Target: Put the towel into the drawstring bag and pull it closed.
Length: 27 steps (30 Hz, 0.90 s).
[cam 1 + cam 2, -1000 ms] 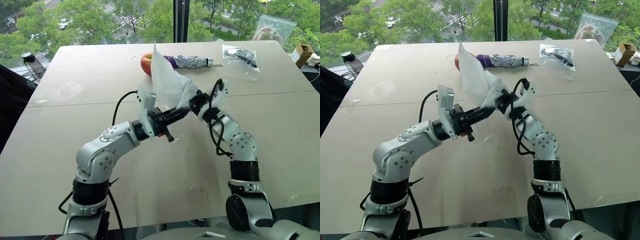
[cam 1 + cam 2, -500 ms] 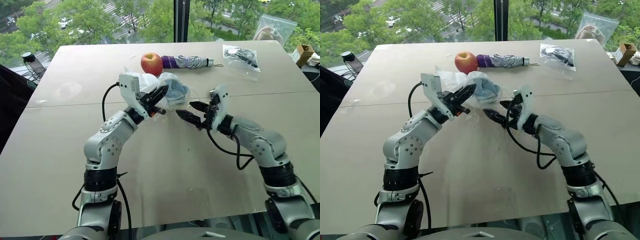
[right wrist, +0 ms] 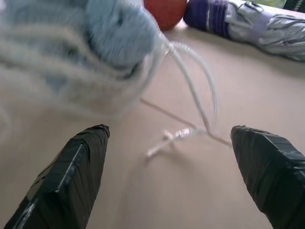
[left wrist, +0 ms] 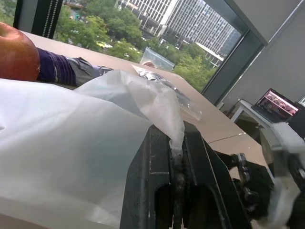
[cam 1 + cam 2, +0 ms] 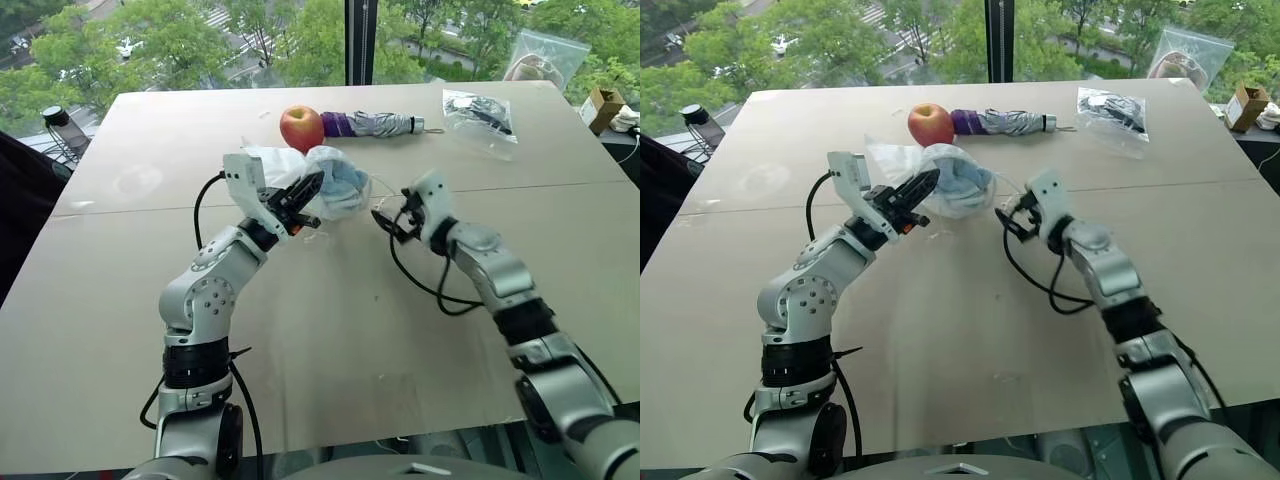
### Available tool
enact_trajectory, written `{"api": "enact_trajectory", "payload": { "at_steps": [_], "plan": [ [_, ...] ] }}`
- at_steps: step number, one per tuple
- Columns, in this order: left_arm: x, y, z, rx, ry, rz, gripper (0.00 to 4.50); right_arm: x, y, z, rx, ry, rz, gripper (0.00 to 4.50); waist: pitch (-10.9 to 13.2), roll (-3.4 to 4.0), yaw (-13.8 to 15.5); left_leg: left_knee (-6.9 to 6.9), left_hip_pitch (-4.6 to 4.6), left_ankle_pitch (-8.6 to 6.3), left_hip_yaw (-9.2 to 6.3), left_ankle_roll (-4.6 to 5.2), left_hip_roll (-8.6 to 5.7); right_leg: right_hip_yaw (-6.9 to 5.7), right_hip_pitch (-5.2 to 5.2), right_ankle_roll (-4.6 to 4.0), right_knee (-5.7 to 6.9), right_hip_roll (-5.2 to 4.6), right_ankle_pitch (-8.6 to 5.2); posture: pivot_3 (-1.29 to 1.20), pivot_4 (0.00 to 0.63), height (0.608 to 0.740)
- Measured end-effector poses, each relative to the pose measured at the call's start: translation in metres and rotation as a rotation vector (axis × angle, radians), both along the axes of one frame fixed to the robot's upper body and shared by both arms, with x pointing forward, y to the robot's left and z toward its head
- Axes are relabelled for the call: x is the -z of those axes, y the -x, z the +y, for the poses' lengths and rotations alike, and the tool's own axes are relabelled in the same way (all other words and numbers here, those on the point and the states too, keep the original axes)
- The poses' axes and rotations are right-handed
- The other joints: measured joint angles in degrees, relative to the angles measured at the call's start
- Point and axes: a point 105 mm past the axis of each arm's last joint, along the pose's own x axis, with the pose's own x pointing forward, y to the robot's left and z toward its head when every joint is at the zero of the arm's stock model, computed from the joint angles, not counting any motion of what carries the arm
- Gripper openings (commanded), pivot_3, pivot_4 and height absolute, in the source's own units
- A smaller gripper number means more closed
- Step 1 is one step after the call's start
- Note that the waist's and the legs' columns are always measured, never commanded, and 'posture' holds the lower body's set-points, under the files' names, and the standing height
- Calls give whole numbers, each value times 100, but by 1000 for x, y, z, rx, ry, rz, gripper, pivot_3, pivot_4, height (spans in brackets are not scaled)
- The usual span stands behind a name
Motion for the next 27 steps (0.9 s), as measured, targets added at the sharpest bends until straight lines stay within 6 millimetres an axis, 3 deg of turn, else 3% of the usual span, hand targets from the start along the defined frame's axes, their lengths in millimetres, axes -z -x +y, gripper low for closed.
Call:
{"api": "enact_trajectory", "payload": {
  "at_steps": [5, 9, 13, 15, 19, 23, 26, 27],
  "plan": [
    [4, 1, 2, -5, -5, 11, 0, 12, -25, 8, 85, -23, 31, 4335, 0, 0, 12, 0, -4, 0, 7, -1, -6, 3, 0, 0, -6, -9, 0, 0, 150, 740],
    [4, 1, 1, -2, -8, 13, 0, 24, -34, 0, 147, -16, 36, 2718, 0, 1, -2, -1, -4, 1, 7, -1, -5, 1, 0, 0, -5, -11, 0, 0, 150, 740],
    [4, 0, 2, -7, -9, 12, 0, 24, -39, -15, 218, -37, 9, 563, 1, 1, -7, -1, -2, 1, 6, -2, -1, 0, -1, 0, 0, -10, 0, 0, 150, 740],
    [4, 0, 3, -11, -7, 12, 0, 19, -40, -22, 244, -53, -13, 39, 1, 1, -7, -1, -2, 1, 6, -2, -2, 1, -1, 0, 1, -10, 0, 0, 150, 740],
    [4, 1, 4, -12, -8, 14, 0, 17, -40, -25, 237, -65, -19, 39, 1, 1, -15, -1, 0, 1, 8, -2, -2, 4, -1, 0, 2, -10, 1, 0, 150, 740],
    [5, 1, 4, -13, -9, 17, 0, 20, -31, -9, 99, -29, -1, 1300, 1, 1, -18, -1, 0, 1, 6, -2, 0, 1, -1, 0, 3, -9, 0, 0, 150, 740],
    [5, 1, 5, -14, -13, 14, 0, 22, -29, -7, 61, 55, -8, 2792, 1, 1, -11, -1, 0, 1, 7, -2, -2, 3, -1, 0, 3, -12, 0, 0, 150, 740],
    [4, 1, 5, -15, -15, 13, 0, 22, -29, -8, 62, 65, -8, 2792, 1, 1, -4, -1, -1, 1, 7, -2, -2, 3, -1, 0, 2, -13, 0, 0, 150, 740]
  ]
}}
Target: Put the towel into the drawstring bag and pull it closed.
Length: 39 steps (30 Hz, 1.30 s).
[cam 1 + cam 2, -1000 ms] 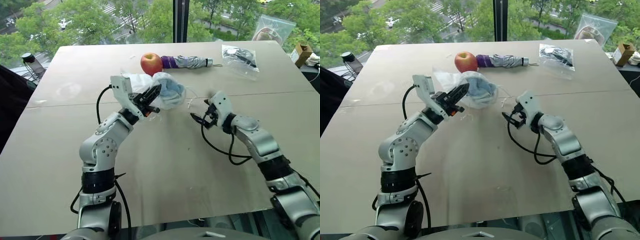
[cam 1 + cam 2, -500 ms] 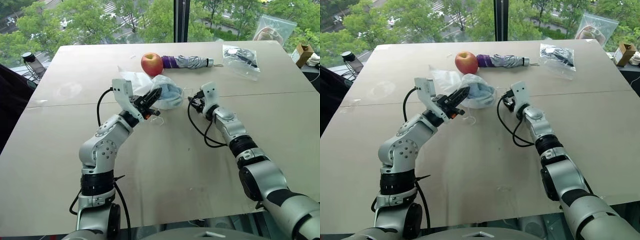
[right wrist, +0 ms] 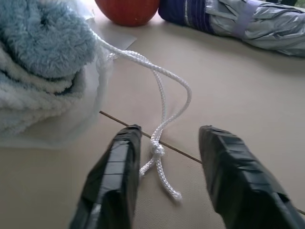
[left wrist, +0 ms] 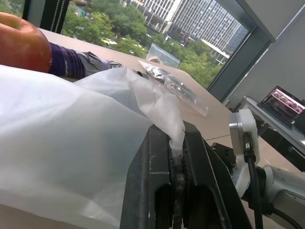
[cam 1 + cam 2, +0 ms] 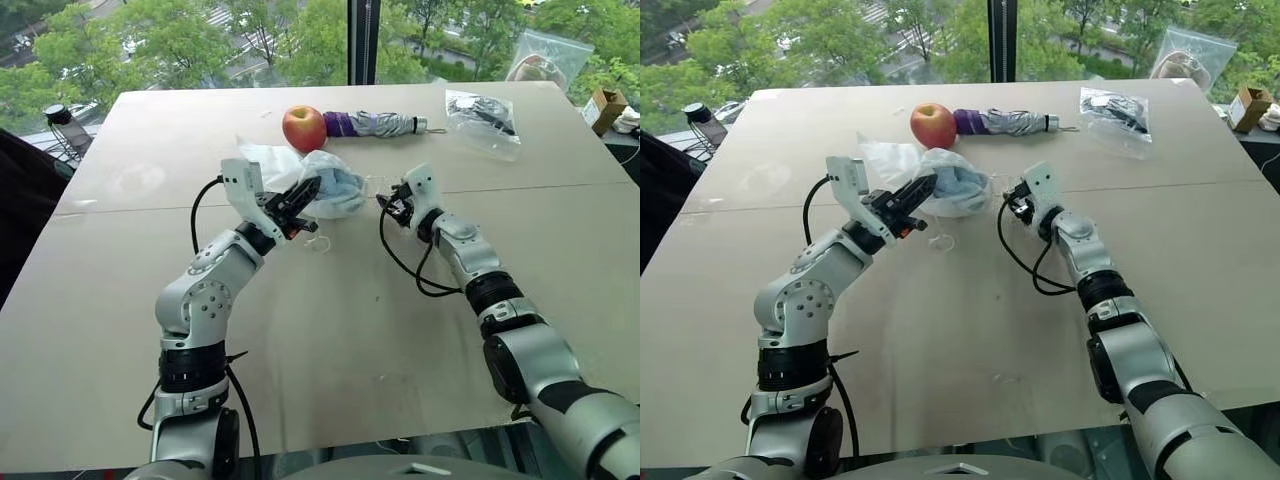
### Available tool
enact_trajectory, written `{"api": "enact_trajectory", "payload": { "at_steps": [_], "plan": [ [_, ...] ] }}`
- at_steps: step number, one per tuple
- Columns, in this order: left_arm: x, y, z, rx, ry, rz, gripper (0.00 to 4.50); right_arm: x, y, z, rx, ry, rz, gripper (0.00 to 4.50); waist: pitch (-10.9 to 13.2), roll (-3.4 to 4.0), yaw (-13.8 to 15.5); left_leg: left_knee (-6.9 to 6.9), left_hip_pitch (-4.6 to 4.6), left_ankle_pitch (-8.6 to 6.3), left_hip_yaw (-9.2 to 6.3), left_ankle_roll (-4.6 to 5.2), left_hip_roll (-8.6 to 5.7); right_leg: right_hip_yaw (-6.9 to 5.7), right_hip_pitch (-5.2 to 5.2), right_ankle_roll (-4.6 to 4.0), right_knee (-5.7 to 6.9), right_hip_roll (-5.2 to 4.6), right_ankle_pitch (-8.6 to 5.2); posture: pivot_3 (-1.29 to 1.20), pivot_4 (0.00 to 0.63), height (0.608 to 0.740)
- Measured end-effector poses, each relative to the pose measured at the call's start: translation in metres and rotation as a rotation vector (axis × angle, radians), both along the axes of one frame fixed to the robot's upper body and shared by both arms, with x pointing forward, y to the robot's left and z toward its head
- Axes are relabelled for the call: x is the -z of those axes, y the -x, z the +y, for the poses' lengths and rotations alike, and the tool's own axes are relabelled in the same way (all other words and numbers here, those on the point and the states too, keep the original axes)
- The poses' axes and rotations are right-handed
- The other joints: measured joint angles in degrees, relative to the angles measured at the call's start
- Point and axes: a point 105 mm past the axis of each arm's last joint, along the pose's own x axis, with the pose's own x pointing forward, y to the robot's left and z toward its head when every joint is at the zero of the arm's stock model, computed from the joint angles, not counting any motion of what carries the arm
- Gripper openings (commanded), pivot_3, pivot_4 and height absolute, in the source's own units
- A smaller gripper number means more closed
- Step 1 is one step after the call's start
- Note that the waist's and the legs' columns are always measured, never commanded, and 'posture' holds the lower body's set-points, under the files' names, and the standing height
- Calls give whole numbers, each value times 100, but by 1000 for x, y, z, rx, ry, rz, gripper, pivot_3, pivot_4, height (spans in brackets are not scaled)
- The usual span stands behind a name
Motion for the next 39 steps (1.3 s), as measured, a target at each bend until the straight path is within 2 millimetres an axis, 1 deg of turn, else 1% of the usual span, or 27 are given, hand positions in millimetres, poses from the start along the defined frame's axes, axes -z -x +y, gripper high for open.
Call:
{"api": "enact_trajectory", "payload": {
  "at_steps": [5, 6, 9, 12, 14, 16, 17, 18, 20, 21, 26, 28, 29, 31, 32, 33, 35, 36, 38, 39],
  "plan": [
    [-1, 3, 1, -2, -9, -11, 0, 10, 1, -1, -11, 40, 47, 2792, 0, 0, -2, 0, 1, 0, 0, 0, 0, -1, 0, 0, 1, 1, 0, 0, 150, 740],
    [-1, 3, 1, -3, -10, -11, 0, 12, 1, 1, -12, 42, 56, 2792, 0, 0, -5, 0, 2, 0, 0, 0, 0, -1, 0, 0, 2, 2, 0, 0, 150, 740],
    [-1, 4, 1, -3, -12, -11, 0, 10, -2, 6, -20, 58, 65, 2792, -1, 0, -42, 0, 8, 0, 3, -1, 1, 4, 0, -1, 8, 3, 0, 0, 150, 740],
    [-2, 4, 2, -7, -17, -13, 0, 11, -3, 16, -27, 38, 88, 2792, -1, 0, -67, 0, 10, 2, 1, -4, 1, 3, 0, -1, 15, 4, 1, 0, 150, 740],
    [-1, 4, 3, -11, -19, -11, 0, 11, -5, 19, -26, 38, 99, 2792, -1, 0, -80, 0, 10, 3, 1, -5, 1, 3, 0, -2, 16, 3, 1, 0, 150, 740],
    [1, 4, 4, -17, -24, -5, 0, 12, -5, 21, -28, 35, 111, 2284, -1, 0, -99, 0, 10, 3, 2, -5, 1, 4, 1, -2, 15, 2, 1, 0, 150, 740],
    [2, 4, 5, -19, -26, -2, 0, 13, -5, 23, -36, 28, 120, 1953, -1, 0, -107, 0, 10, 3, 2, -5, 1, 4, 1, -2, 16, 2, 1, 0, 150, 740],
    [2, 4, 5, -19, -27, 0, 0, 13, -4, 24, -38, 27, 122, 1558, -1, 0, -111, 0, 11, 3, 1, -5, 1, 4, 1, -2, 19, 2, 1, 0, 150, 740],
    [3, 5, 5, -20, -28, 1, 0, 13, -5, 25, -36, 27, 132, 631, -2, 0, -115, 0, 13, 4, 0, -7, 1, 3, 1, -2, 27, 1, 1, 0, 150, 740],
    [3, 5, 6, -22, -29, 2, 0, 13, -6, 24, -30, 29, 134, 86, -2, -1, -112, 1, 15, 5, -1, -8, 0, 3, 1, -2, 32, -1, 1, 0, 150, 740],
    [4, 4, 6, -28, -31, 6, 0, 13, -8, 20, 8, 34, 100, 86, -2, -1, -96, 5, 17, 6, -3, -10, -2, 2, 2, -2, 44, -5, 1, 0, 150, 740],
    [4, 4, 6, -27, -32, 8, 0, 11, -11, 13, 65, 27, 59, 86, -2, 0, -89, 7, 15, 6, -4, -11, -2, 2, 1, -2, 44, -6, 1, 0, 150, 740],
    [4, 4, 6, -27, -32, 9, 0, 9, -14, 4, 117, 8, 29, 86, -1, 0, -79, 7, 12, 7, -5, -11, -2, 1, 0, -2, 44, -7, 1, 0, 150, 740],
    [5, 4, 6, -28, -33, 11, 0, -5, -20, -19, 222, -27, -43, 86, 0, 1, -72, 8, 6, 7, -4, -11, -2, 2, -5, -2, 40, -8, 1, 0, 150, 740],
    [4, 4, 6, -28, -33, 12, 0, -19, -24, -32, 276, -51, -108, 86, 0, 1, -77, 8, 5, 7, -2, -11, -2, 3, -5, -2, 36, -8, 1, 0, 150, 740],
    [4, 4, 6, -28, -33, 13, 0, -25, -25, -37, 293, -58, -136, 86, 0, 1, -82, 7, 5, 7, -2, -11, -2, 3, -6, -2, 35, -7, 1, 0, 150, 740],
    [-2, 2, 3, -26, -32, 13, 0, -56, -26, -56, 374, -63, -288, 86, 3, 2, -90, 7, -2, 7, -4, -12, -1, 1, -14, -2, 37, -5, 1, 0, 150, 740],
    [-8, 0, 2, -26, -31, 1, 0, -70, -25, -66, 408, -56, -361, 86, 6, 1, -76, 7, -7, 8, -7, -13, -1, -1, -18, -2, 38, -6, 1, 0, 150, 740],
    [-32, -3, -2, -18, 5, -44, 0, -110, -18, -96, 523, -27, -560, 86, 7, 0, -33, 7, -8, 8, -6, -14, -2, -1, -17, -2, 33, -6, 1, 0, 150, 740],
    [-43, -3, -4, -12, 25, -66, 0, -124, -14, -105, 556, -18, -628, 86, 7, 0, -16, 7, -8, 8, -5, -14, -2, 1, -17, -1, 31, -6, 0, 0, 150, 740]
  ]
}}
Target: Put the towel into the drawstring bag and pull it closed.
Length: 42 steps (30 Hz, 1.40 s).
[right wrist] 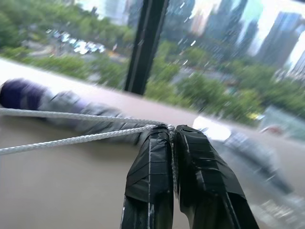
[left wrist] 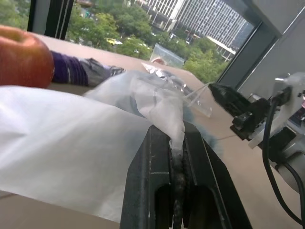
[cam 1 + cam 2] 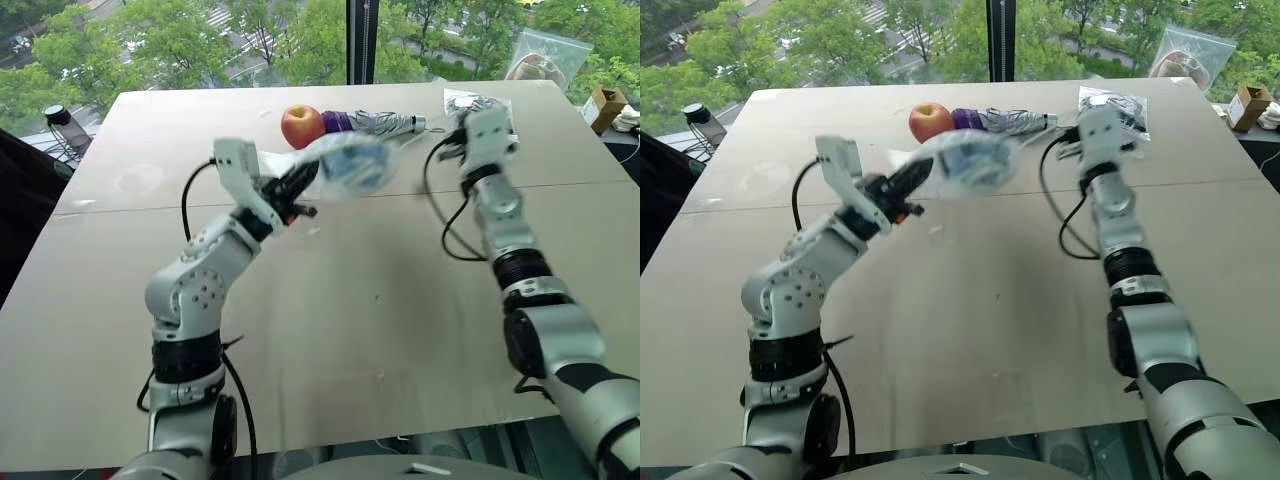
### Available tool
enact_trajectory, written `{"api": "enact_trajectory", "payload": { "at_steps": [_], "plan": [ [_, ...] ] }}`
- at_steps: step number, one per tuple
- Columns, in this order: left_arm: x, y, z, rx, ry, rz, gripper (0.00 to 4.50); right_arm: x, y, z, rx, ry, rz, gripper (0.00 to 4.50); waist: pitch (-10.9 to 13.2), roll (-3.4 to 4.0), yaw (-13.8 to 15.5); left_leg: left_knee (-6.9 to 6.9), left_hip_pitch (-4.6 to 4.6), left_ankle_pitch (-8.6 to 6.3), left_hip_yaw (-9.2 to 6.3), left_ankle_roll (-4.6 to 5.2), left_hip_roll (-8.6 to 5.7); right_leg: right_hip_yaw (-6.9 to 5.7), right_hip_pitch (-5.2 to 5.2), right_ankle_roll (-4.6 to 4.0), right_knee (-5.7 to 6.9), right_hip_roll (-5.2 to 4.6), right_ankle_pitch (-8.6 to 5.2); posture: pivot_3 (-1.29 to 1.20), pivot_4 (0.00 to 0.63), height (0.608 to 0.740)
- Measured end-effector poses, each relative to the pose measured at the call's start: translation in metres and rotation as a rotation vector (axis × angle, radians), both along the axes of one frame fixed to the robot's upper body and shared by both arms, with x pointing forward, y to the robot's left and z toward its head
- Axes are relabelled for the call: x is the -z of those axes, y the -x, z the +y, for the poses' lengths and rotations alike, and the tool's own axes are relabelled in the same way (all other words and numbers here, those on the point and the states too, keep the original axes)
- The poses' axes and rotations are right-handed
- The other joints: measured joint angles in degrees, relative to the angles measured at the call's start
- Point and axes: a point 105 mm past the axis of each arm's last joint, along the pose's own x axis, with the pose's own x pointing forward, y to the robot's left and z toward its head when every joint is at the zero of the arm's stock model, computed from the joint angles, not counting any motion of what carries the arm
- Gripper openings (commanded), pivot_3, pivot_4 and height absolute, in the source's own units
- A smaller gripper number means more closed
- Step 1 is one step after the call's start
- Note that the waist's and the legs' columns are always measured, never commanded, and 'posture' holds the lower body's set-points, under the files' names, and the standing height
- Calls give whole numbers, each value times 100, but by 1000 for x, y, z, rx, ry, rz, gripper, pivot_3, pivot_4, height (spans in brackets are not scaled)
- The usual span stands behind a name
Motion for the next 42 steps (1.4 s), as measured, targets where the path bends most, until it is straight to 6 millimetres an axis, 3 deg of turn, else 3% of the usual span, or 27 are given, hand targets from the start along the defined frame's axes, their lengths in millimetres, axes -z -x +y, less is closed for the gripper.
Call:
{"api": "enact_trajectory", "payload": {
  "at_steps": [2, 4, 8, 16, 17, 20, 24, 30, 33, 36, 39, 42],
  "plan": [
    [-32, 4, -11, 41, 51, -70, 0, -36, 15, -13, 86, 37, -176, 86, -1, -1, 7, -1, 5, 0, 5, 0, -1, 7, 4, 0, -10, 1, 0, 0, 150, 740],
    [-46, 7, -18, 67, 85, -93, 0, -54, 26, -22, 147, 61, -269, 86, -1, -1, -11, -7, 10, 0, 11, 0, 0, 16, 5, 1, -13, 1, 0, 0, 150, 740],
    [-55, 6, -24, 80, 136, -73, 0, -79, 43, -24, 216, 86, -400, 86, 0, -1, -14, -7, 11, 3, 9, -5, 2, 13, 3, 0, -9, 9, 0, 0, 150, 740],
    [-49, 0, -28, 81, 126, -39, 0, -92, 48, -14, 210, 73, -444, 86, 0, -1, 14, -7, 7, 4, 9, -6, -2, 13, 3, 0, -15, 9, 0, 0, 150, 740],
    [-46, 0, -29, 82, 93, -39, 0, -93, 48, -13, 207, 69, -448, 86, -1, -1, 13, -10, 8, 4, 9, -6, -2, 12, 3, 0, -17, 9, 0, 0, 150, 740],
    [-32, 0, -33, 95, 32, -20, 942, -93, 48, -11, 201, 63, -447, 0, 0, 0, 12, -15, 6, 4, 8, -6, -1, 9, 3, 0, -24, 9, 0, 0, 150, 740],
    [-13, 1, -32, 117, 22, 21, 2768, -98, 52, -3, 174, 52, -462, 0, 0, 0, 7, -21, 8, 4, 10, -6, 0, 11, 3, 0, -27, 9, 0, 0, 150, 740],
    [46, 0, -12, 77, -61, 152, 2768, -101, 54, 13, 114, 33, -457, 0, -1, 1, -3, -23, 10, 5, 10, -8, 2, 8, 2, 0, -23, 11, 0, 0, 150, 740],
    [55, 1, -16, 90, -109, 154, 2768, -99, 53, 22, 87, 32, -442, 0, -1, 1, 25, -21, 7, 5, 10, -8, -1, 4, 3, 0, -23, 8, 0, 0, 150, 740],
    [64, 5, -31, 144, -198, 126, 2768, -100, 54, 29, 62, 31, -445, 0, -1, 1, 37, -21, 5, 5, 11, -8, -3, 5, 4, 0, -26, 6, 0, 0, 150, 740],
    [75, 10, -64, 253, -254, 105, 2768, -99, 52, 29, 54, 27, -429, 0, -1, 1, 39, -21, 5, 5, 25, -8, -5, 6, 4, 0, -29, 4, 0, 0, 150, 740],
    [78, 10, -86, 323, -268, 79, 2768, -101, 53, 29, 51, 19, -427, 0, -1, 1, 24, -22, 7, 5, 37, -8, -1, 4, 3, 0, -26, 9, 0, 0, 150, 740]
  ]
}}
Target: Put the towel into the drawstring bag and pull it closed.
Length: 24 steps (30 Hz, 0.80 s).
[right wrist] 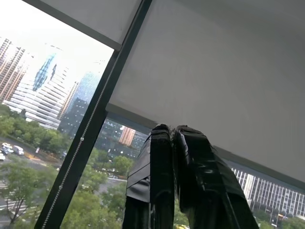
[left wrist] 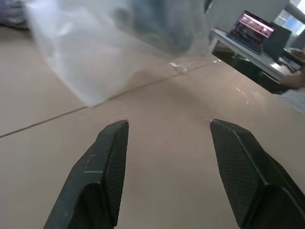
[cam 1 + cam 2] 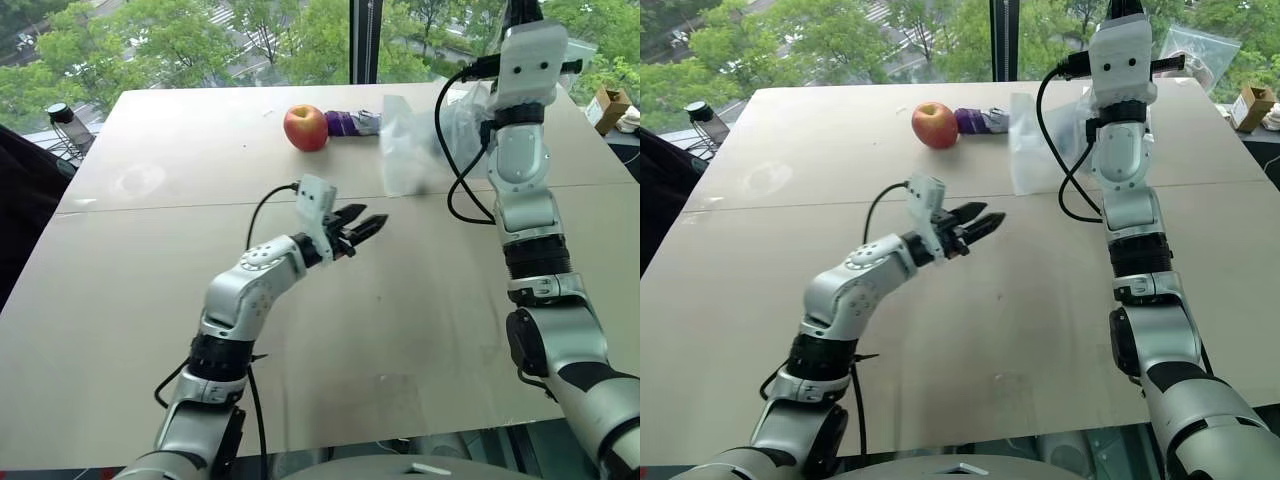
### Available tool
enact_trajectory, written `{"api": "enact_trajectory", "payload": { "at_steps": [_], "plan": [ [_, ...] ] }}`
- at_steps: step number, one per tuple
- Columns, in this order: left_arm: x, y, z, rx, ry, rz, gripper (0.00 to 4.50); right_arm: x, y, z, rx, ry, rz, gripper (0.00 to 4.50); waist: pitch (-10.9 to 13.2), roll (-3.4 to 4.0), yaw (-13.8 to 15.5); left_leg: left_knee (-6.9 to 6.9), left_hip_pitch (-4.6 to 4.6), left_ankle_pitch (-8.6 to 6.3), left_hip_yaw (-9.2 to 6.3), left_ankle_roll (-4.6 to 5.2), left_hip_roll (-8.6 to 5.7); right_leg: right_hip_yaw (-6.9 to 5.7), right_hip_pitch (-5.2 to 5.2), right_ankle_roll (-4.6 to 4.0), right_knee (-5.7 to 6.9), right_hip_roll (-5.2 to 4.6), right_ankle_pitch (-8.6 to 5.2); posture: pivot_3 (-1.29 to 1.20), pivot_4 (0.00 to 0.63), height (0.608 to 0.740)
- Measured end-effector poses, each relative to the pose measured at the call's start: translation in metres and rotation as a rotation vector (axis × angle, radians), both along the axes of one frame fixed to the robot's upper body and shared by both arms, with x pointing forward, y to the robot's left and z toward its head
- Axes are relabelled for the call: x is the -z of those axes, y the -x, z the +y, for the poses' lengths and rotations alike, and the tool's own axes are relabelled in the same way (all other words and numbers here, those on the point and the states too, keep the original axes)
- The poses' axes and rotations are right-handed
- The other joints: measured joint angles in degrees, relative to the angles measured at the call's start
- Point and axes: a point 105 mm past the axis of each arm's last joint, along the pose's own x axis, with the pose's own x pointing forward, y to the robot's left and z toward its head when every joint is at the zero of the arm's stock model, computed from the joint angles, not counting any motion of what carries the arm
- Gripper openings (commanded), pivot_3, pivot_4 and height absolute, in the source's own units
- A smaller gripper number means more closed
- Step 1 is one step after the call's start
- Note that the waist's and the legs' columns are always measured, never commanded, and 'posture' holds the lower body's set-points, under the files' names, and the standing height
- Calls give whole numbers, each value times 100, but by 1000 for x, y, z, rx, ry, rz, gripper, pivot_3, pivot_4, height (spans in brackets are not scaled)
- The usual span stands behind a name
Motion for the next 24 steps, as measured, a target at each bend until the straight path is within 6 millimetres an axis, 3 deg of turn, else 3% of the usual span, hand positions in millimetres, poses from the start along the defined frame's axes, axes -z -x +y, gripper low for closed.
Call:
{"api": "enact_trajectory", "payload": {
  "at_steps": [8, 16, 24],
  "plan": [
    [10, -11, -60, 135, -6, -21, 2768, -42, 13, 16, -128, -106, -56, 0, 1, 5, -9, -2, -1, -1, 6, 2, 2, 2, -3, 0, -2, 6, 0, 0, 150, 740],
    [14, -11, -97, 221, 44, 5, 2768, -33, 1, 27, -224, -213, 62, 0, 1, 5, -4, -2, -3, -1, 6, 4, 1, 2, -3, 0, -3, 5, 0, 0, 150, 740],
    [17, 5, -123, 347, 44, 1, 2768, -46, 6, 42, -270, -228, 51, 0, 1, 5, -6, -5, -3, -2, 6, 5, 2, 2, -6, 1, -3, 5, 0, 0, 150, 740]
  ]
}}
